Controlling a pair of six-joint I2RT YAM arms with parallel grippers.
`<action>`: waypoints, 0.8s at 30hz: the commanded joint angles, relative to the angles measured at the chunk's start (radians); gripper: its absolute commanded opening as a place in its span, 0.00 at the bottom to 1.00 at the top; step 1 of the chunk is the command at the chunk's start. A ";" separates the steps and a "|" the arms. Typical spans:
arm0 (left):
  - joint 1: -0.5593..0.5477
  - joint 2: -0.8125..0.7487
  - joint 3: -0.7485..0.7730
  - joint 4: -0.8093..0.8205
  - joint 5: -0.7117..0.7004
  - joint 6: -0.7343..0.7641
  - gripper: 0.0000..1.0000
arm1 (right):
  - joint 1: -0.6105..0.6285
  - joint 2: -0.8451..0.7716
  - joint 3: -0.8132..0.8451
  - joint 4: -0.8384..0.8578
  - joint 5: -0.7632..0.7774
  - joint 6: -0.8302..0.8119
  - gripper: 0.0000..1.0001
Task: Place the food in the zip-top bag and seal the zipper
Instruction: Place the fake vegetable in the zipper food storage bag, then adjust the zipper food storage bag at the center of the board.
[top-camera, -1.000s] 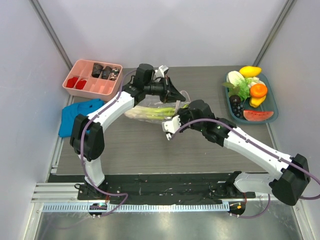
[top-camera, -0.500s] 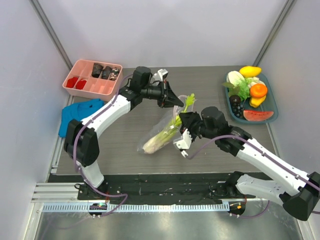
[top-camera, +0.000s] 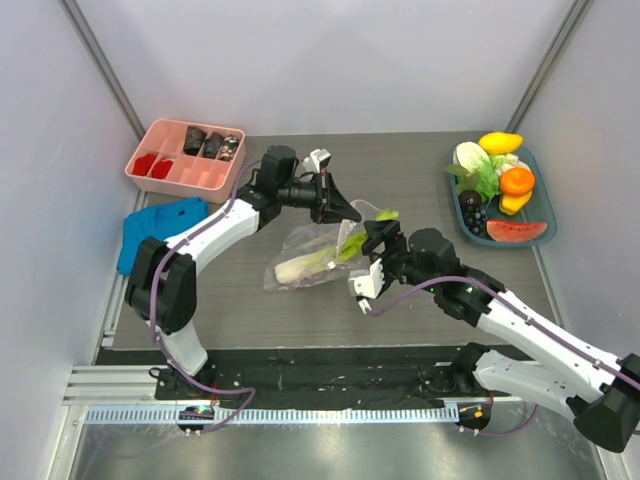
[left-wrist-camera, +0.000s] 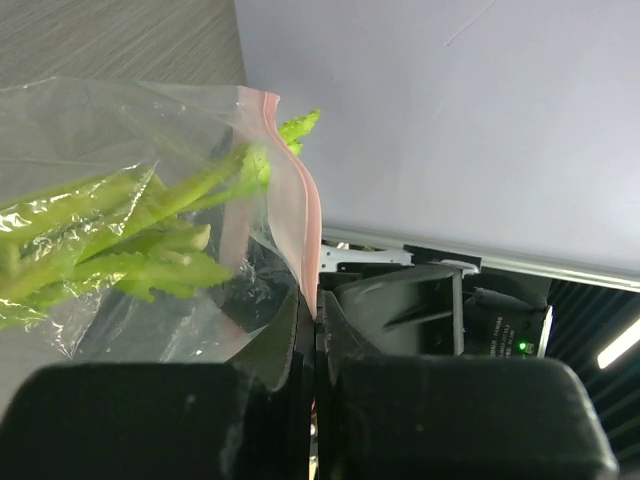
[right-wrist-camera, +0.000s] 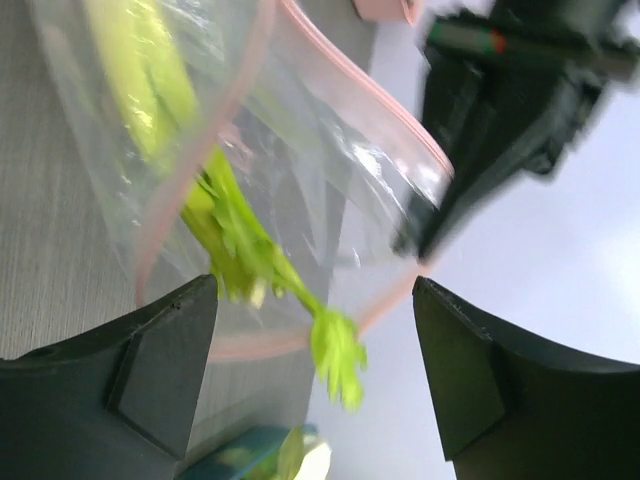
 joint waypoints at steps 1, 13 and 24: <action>0.019 -0.022 0.030 0.130 0.055 -0.046 0.00 | 0.003 -0.112 0.080 0.035 0.180 0.301 0.83; 0.042 0.005 0.061 0.222 0.056 -0.119 0.00 | -0.034 -0.235 0.166 -0.223 0.368 1.355 0.73; 0.042 -0.001 0.056 0.210 0.044 -0.109 0.00 | -0.264 -0.088 0.326 -0.232 0.090 1.840 0.61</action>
